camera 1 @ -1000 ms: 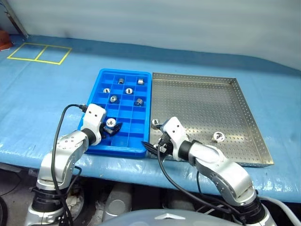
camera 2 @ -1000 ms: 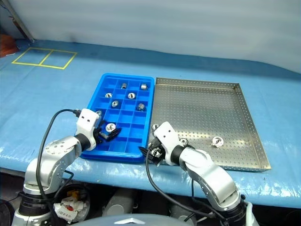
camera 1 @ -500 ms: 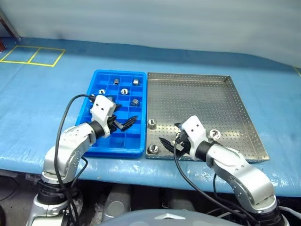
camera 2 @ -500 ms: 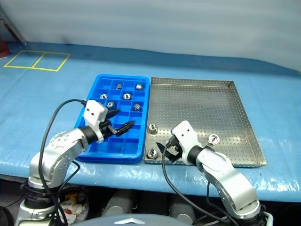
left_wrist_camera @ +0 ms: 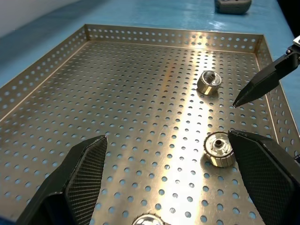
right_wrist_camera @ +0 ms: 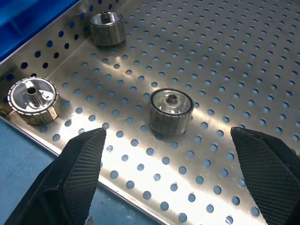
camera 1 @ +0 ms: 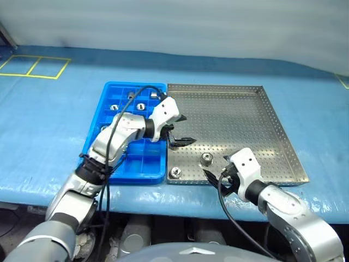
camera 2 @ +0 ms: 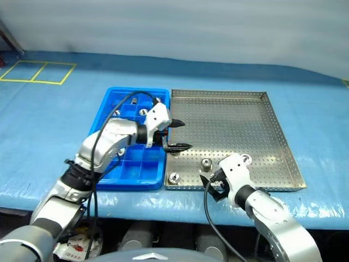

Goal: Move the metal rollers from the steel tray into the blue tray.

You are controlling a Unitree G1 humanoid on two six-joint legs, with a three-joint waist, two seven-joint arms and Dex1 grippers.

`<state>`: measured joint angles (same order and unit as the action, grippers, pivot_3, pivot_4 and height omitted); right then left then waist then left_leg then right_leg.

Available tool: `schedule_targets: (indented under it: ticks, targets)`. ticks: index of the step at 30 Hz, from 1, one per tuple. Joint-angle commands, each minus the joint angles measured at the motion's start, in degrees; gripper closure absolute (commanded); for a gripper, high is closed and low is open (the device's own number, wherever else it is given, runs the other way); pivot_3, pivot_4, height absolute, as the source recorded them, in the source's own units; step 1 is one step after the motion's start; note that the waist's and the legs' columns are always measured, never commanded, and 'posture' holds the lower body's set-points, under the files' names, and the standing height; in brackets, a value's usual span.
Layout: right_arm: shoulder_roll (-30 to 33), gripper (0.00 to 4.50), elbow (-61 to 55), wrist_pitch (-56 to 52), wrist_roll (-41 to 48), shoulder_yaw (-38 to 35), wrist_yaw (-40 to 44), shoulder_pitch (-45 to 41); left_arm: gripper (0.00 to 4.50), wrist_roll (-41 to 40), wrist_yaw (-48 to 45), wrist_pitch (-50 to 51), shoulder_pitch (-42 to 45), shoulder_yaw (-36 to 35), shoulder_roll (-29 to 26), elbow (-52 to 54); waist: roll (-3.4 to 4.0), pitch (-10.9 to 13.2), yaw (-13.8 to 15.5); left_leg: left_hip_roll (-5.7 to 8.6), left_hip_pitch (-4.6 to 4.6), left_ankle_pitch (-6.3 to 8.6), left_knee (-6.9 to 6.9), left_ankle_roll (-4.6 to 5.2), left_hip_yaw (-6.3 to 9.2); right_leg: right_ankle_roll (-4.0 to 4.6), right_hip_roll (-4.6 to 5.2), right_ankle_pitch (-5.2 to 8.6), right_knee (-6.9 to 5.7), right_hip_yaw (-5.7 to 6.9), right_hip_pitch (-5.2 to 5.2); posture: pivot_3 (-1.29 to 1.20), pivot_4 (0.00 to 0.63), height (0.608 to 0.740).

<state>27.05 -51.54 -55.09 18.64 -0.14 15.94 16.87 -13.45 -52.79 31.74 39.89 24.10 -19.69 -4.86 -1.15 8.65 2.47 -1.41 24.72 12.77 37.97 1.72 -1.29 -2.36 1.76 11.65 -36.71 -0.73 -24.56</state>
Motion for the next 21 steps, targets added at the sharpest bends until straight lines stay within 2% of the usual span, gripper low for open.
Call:
schedule_targets:
  ticks: [1,8,18,21]
  targets:
    - [-1.41,0.0,-4.57,0.2,-0.22,-1.63,-2.08,2.46,0.02,1.7,-1.62,-2.8,3.26,1.62,3.81,-5.76,0.0,0.0,-0.64,-0.01,0.0,0.0,0.01,0.0,0.02,0.01,-0.05,0.0,-0.02,-0.02,0.0,0.0,0.15,0.74]
    - [-4.15,0.0,-8.32,0.27,-0.85,-1.9,-5.5,8.06,0.02,5.52,-4.73,-6.41,5.77,4.08,9.12,-16.87,0.02,-0.01,-3.35,-0.14,-0.08,0.0,0.05,0.0,0.0,0.01,-0.15,0.01,-0.1,-0.13,-0.01,-0.11,0.15,0.74]
    - [-5.2,0.0,-8.46,3.16,-0.64,-0.69,-8.9,11.25,0.02,10.94,-10.13,-9.29,5.5,8.3,9.44,-20.43,0.03,-0.02,-4.94,-0.32,-0.1,0.01,0.05,0.0,-0.06,0.0,-0.13,0.0,-0.13,-0.25,-0.05,-0.15,0.15,0.74]
    - [-5.44,0.0,-8.45,2.78,-0.68,-0.31,-9.15,10.64,0.57,11.64,-11.1,-9.37,5.03,8.38,9.24,-19.74,0.03,-0.02,-4.96,-0.32,-0.09,0.01,0.04,0.0,-0.07,0.01,-0.12,0.0,-0.12,-0.25,-0.06,-0.15,0.15,0.74]
